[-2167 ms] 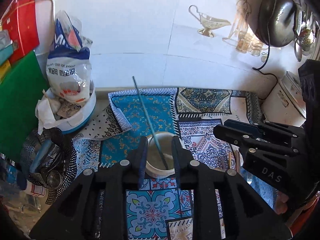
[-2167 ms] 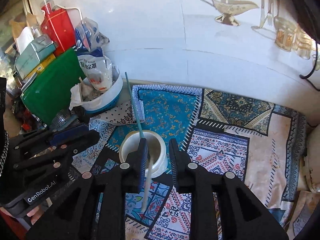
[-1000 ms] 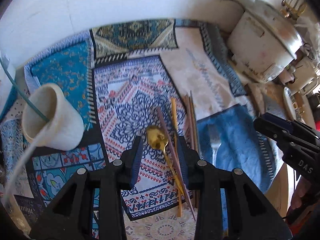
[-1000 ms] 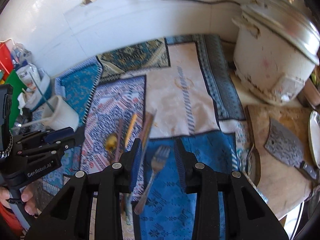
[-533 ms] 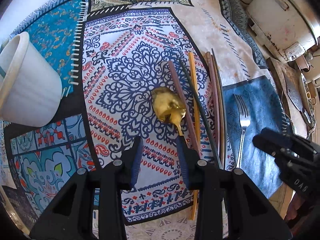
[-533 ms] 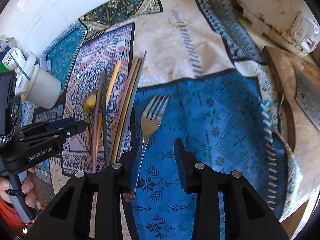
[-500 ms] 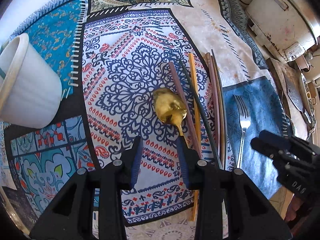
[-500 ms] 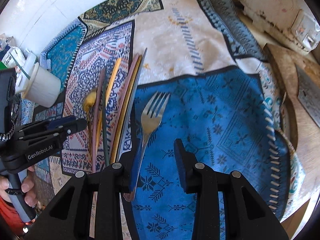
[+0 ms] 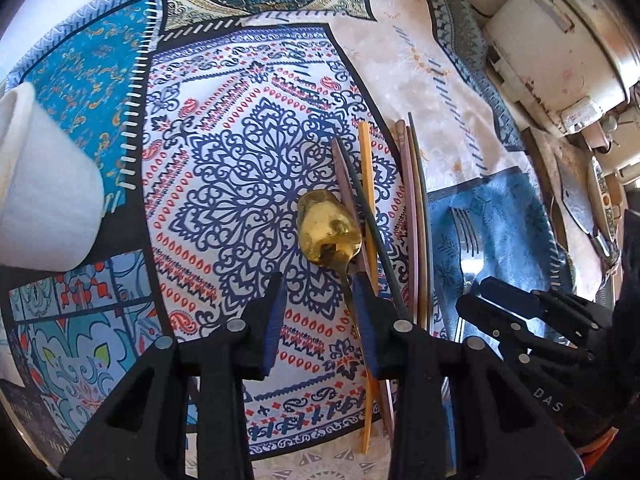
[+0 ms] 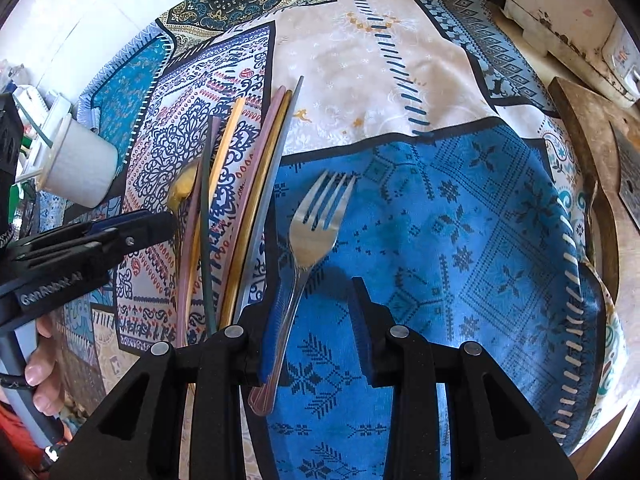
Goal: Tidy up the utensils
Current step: 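Grasp the gold spoon with the left tool while the right tool grasps the silver fork, then lift the spoon and fork and carry them toward the white cup, then lower the spoon and fork into the white cup and open both tools, then move both open tools over the row of loose chopsticks, then grasp the dark stick with the left tool while the right tool grasps the thin grey stick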
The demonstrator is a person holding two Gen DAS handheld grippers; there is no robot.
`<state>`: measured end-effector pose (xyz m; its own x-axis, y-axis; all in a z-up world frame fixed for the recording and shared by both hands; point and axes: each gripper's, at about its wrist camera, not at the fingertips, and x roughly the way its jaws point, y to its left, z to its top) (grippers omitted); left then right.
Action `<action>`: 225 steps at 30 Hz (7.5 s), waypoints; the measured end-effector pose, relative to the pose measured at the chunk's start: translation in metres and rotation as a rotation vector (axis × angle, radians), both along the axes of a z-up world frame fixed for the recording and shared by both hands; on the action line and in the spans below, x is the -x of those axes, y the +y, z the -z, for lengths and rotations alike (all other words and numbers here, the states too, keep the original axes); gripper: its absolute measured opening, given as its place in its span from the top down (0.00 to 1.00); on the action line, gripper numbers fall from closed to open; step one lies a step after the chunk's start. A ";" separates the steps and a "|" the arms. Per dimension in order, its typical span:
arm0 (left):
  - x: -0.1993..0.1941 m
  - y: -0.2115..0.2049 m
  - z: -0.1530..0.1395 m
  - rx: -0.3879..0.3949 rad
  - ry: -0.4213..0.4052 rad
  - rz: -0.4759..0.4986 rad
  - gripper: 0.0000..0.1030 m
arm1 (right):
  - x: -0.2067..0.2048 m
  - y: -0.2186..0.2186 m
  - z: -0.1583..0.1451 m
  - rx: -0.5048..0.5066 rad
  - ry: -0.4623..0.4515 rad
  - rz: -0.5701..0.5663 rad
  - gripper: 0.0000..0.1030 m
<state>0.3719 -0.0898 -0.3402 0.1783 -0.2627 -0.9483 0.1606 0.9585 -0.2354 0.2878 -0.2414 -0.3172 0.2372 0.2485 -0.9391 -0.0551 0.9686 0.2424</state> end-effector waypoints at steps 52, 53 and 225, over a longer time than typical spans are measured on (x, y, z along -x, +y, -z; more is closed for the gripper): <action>0.012 0.011 -0.095 0.022 -0.314 -0.028 0.98 | -0.013 0.008 -0.088 -0.054 -0.271 0.099 0.98; 0.013 0.012 -0.101 0.023 -0.330 -0.030 0.98 | -0.014 0.010 -0.093 -0.056 -0.282 0.094 0.98; 0.009 -0.047 -0.008 0.108 -0.016 0.069 0.97 | 0.021 -0.026 -0.055 0.079 -0.137 0.060 0.81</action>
<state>0.3634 -0.1372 -0.3323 0.1713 -0.3756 -0.9108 0.2303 0.9141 -0.3337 0.2668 -0.2674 -0.2626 0.3763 0.1570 -0.9131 -0.0235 0.9868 0.1600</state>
